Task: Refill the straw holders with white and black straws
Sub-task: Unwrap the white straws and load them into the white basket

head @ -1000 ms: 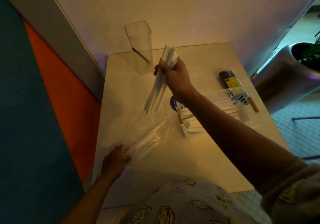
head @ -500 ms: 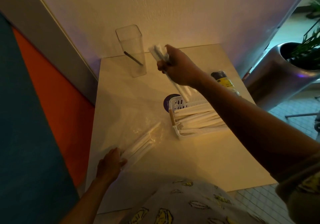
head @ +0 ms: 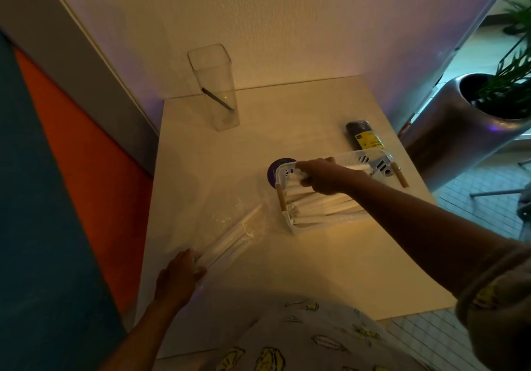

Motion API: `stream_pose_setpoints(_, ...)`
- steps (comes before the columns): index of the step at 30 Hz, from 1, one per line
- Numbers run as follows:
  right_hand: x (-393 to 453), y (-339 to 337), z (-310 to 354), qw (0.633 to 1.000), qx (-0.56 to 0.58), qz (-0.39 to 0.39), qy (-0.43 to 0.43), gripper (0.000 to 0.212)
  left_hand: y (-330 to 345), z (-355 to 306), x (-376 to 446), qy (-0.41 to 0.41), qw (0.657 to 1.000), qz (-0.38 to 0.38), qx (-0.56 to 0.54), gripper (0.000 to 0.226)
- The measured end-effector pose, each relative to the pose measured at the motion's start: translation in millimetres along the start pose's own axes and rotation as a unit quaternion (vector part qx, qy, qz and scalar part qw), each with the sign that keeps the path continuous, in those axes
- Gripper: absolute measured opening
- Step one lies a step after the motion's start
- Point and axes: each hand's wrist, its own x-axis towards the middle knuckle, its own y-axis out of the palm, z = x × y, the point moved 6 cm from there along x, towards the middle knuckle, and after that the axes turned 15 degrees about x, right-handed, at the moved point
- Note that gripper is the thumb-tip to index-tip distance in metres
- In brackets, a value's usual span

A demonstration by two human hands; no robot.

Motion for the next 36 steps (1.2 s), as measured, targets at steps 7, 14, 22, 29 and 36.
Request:
stream_pose_setpoints(7,4,18,-17,0.999,-0.03,-0.007,0.009,0.037,3,1,-3,-0.007,1.0,0.011,-0.027,0.033)
stream_pose_setpoints(14,4,26,-24,1.0,0.0,-0.025,0.019,0.029,3,-1,-3,-0.009,0.999,0.01,-0.035,0.033)
stream_pose_setpoints(22,0,35,-22,0.999,0.035,-0.033,0.006,0.027,7,4,-1,-0.007,0.999,0.014,-0.045,0.031)
stream_pose_setpoints(29,-1,37,-10,0.995,0.084,-0.059,-0.011,0.036,6,3,-1,0.005,1.0,-0.003,0.024,0.03)
stream_pose_setpoints(36,-2,38,10,0.991,0.081,-0.094,-0.049,0.043,8,0,-4,0.032,0.999,-0.015,0.031,0.044)
